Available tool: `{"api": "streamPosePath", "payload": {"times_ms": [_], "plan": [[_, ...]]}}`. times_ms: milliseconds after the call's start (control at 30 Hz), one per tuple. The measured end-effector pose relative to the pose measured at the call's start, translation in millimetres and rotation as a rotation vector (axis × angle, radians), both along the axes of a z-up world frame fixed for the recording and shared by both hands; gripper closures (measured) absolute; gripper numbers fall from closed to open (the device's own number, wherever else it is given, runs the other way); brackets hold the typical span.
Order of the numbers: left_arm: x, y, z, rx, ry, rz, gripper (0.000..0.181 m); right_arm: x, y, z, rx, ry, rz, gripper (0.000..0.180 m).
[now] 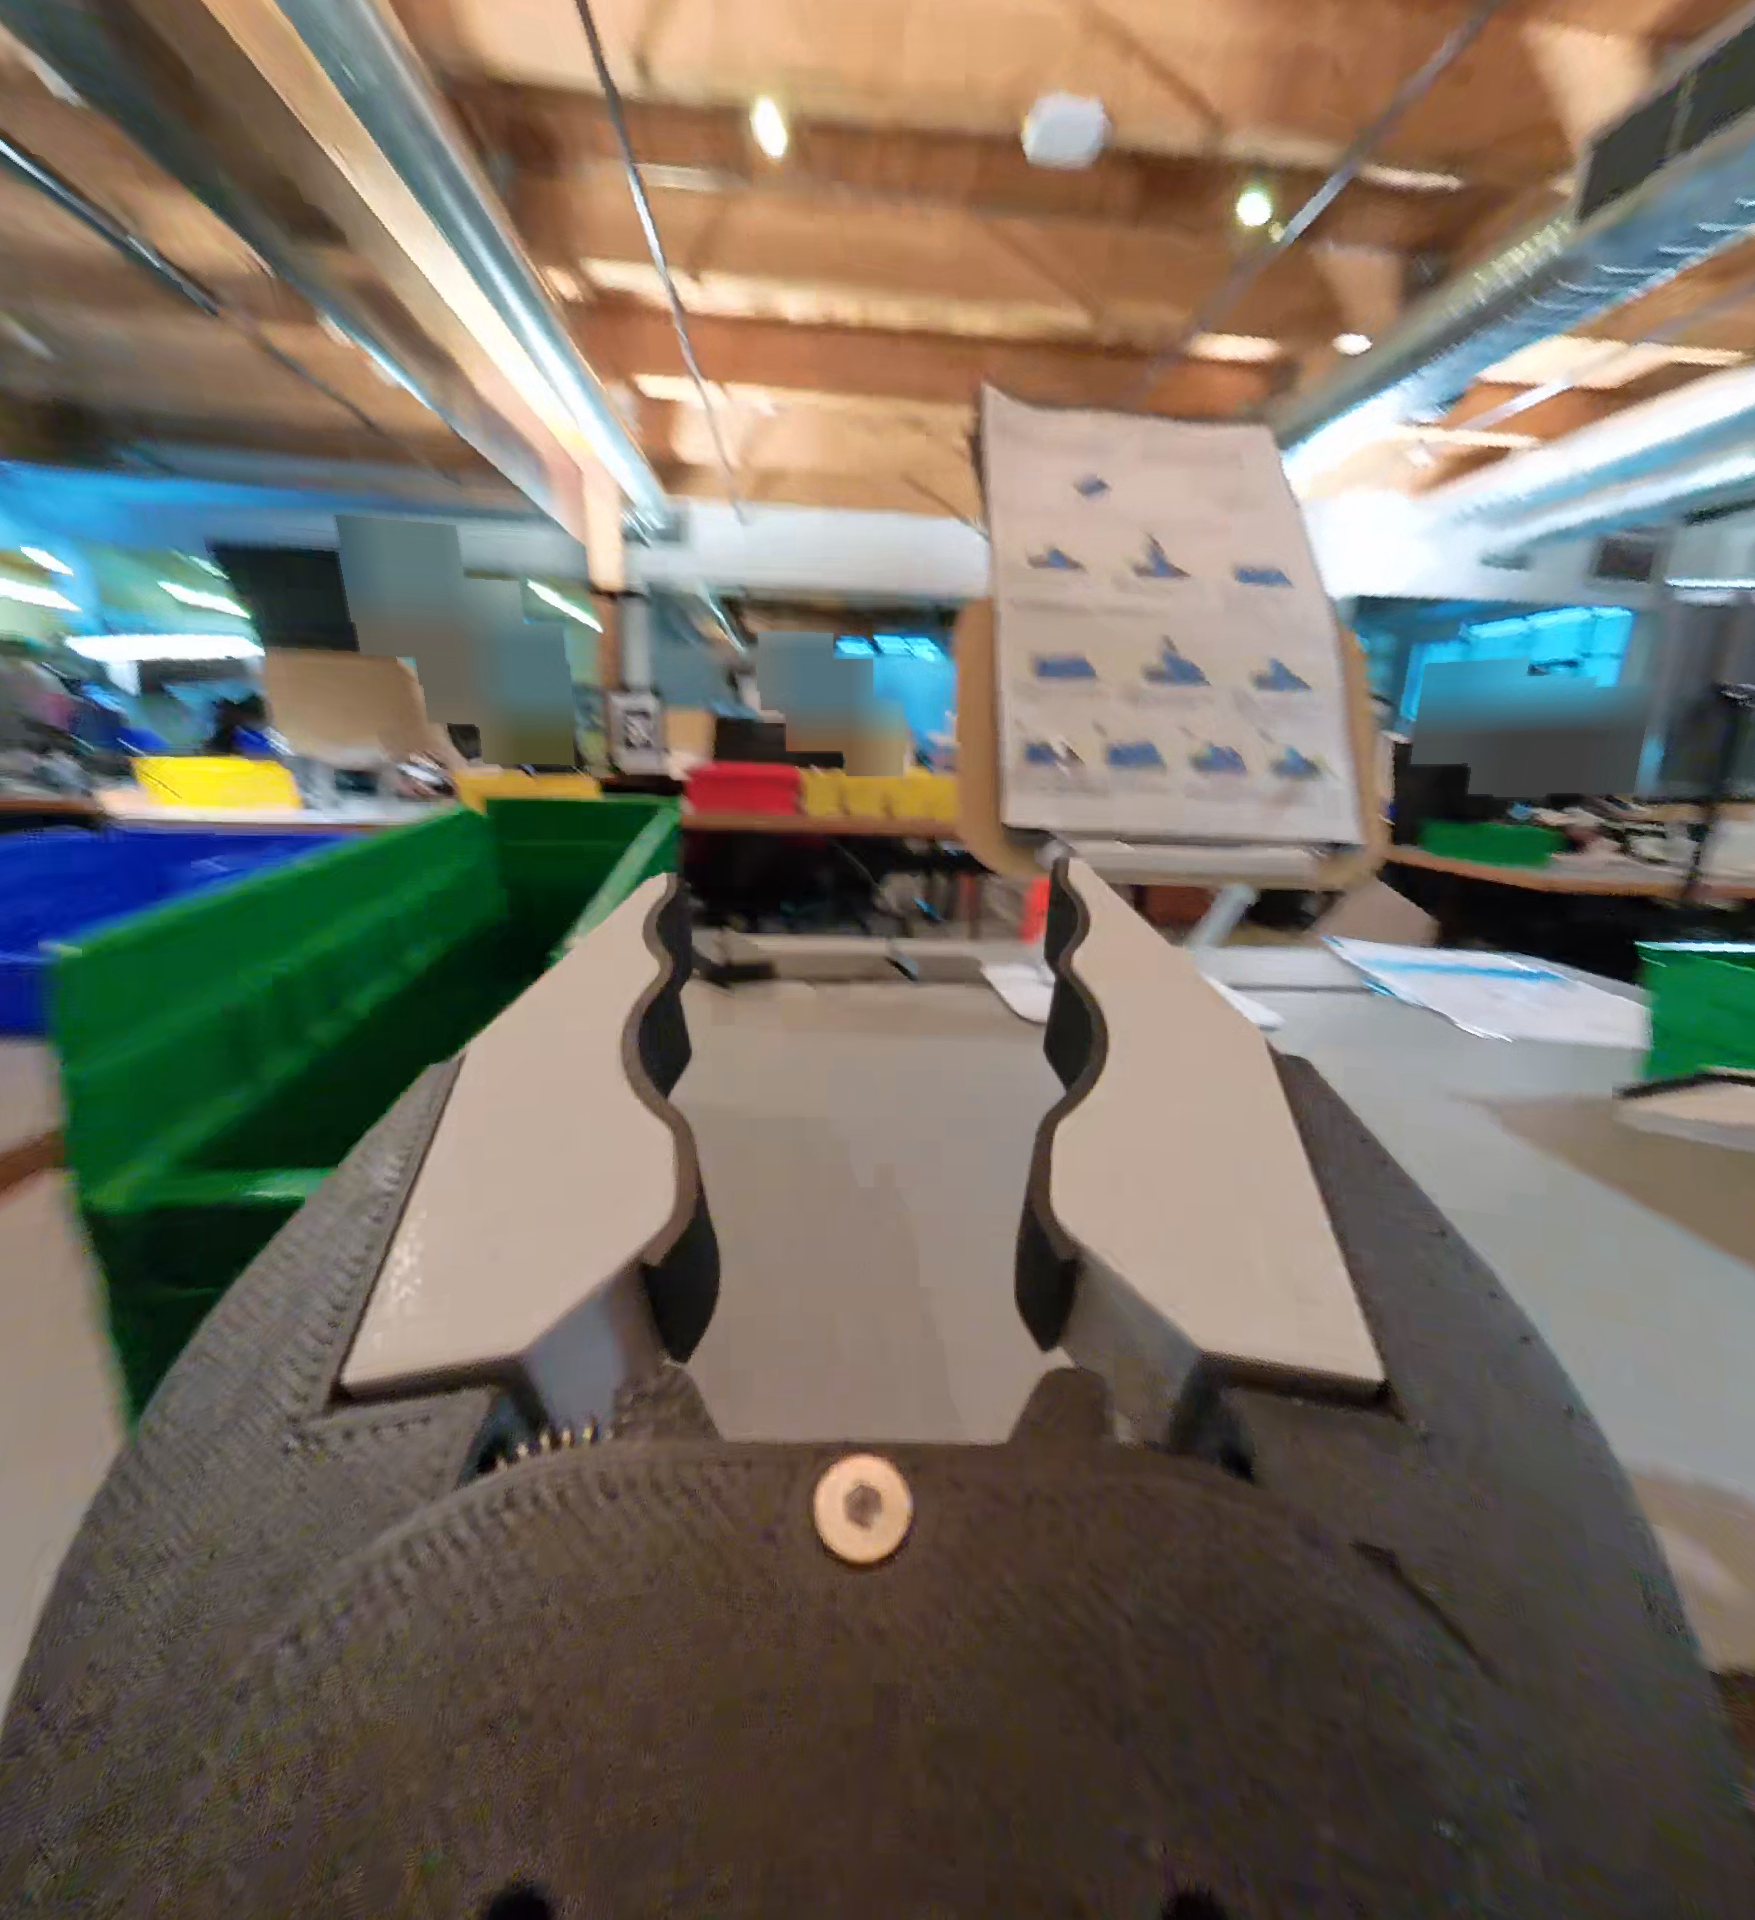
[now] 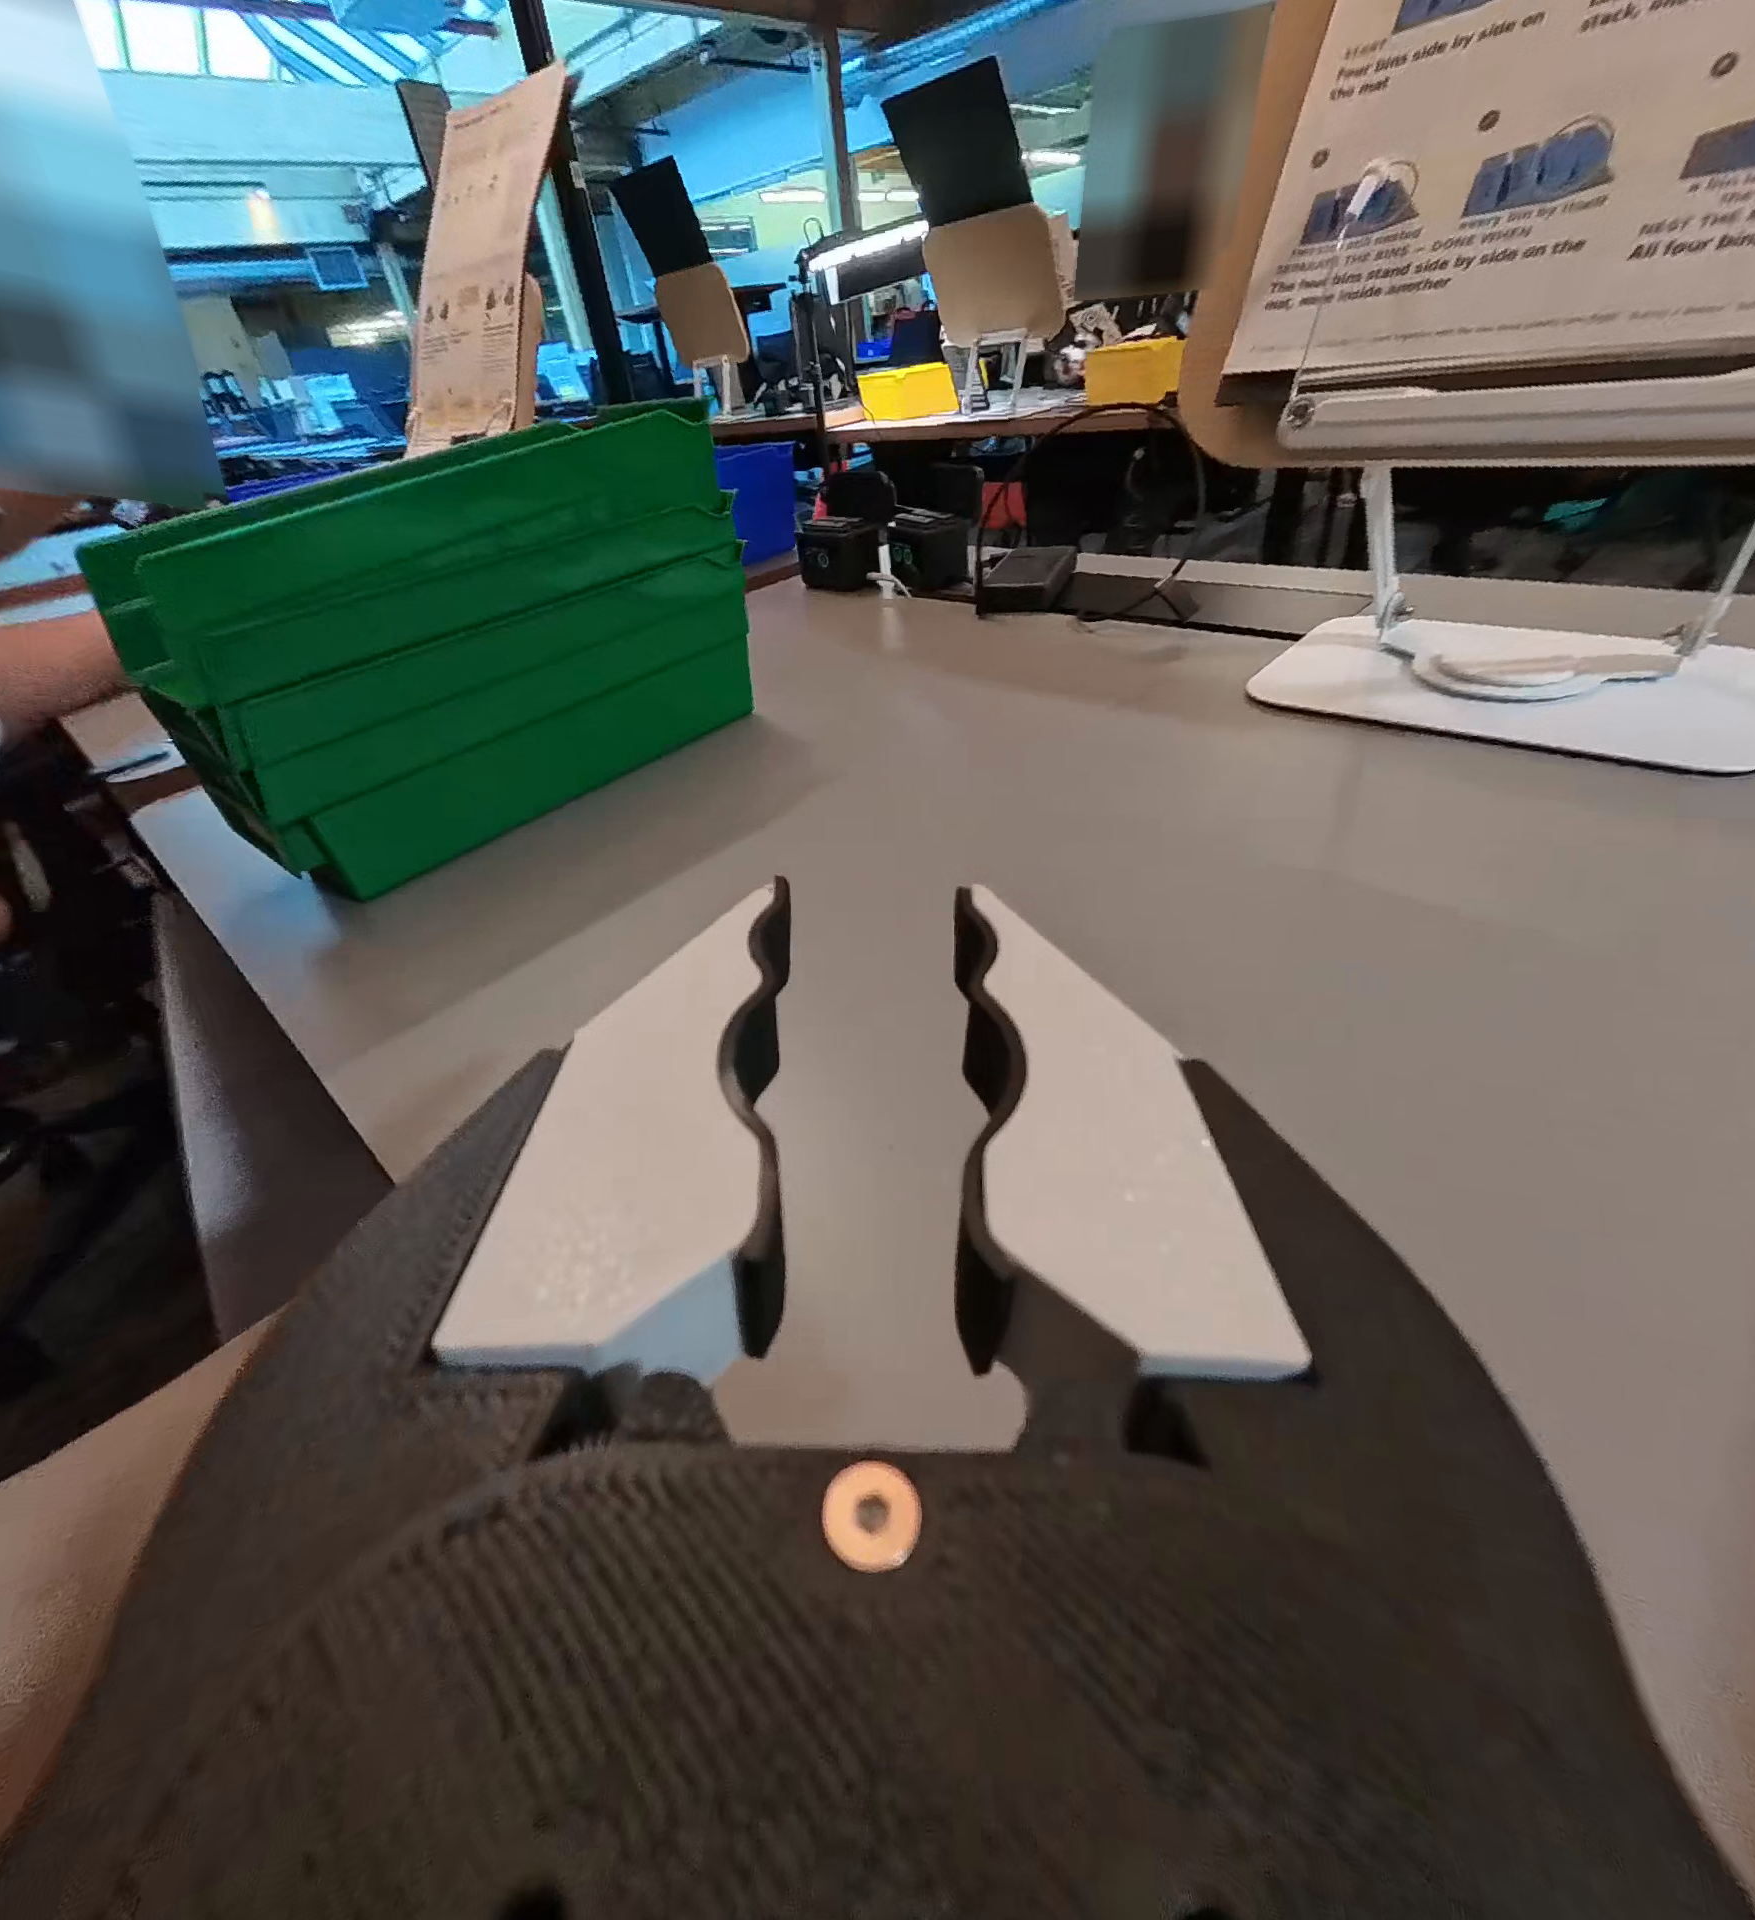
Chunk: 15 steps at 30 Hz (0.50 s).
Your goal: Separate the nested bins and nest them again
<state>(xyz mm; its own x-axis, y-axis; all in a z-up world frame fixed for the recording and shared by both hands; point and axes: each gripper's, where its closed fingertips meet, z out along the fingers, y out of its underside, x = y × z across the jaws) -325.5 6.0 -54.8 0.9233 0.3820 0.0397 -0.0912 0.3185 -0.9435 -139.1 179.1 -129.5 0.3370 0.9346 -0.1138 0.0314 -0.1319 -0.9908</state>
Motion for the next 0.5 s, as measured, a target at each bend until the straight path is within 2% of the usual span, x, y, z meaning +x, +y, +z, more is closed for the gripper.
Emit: {"api": "streamPosePath", "payload": {"times_ms": [100, 300, 367, 500], "plan": [[-34, -24, 9, 0.055, 0.033, 0.109, 0.110, -8, 1, -6, 0.007, -0.019, 0.031, 0.150], [-115, -65, 9, 0.106, -0.041, 0.251, 0.107, -15, -6, -11, 0.128, -0.088, 0.055, 0.154], [-136, -61, -2, 0.034, -0.049, 0.240, 0.108, -16, -7, -13, 0.127, -0.092, 0.059, 0.155], [-156, -37, -36, -0.129, -0.108, 0.119, 0.113, -15, -6, -13, 0.100, -0.084, 0.058, 0.155]]}}
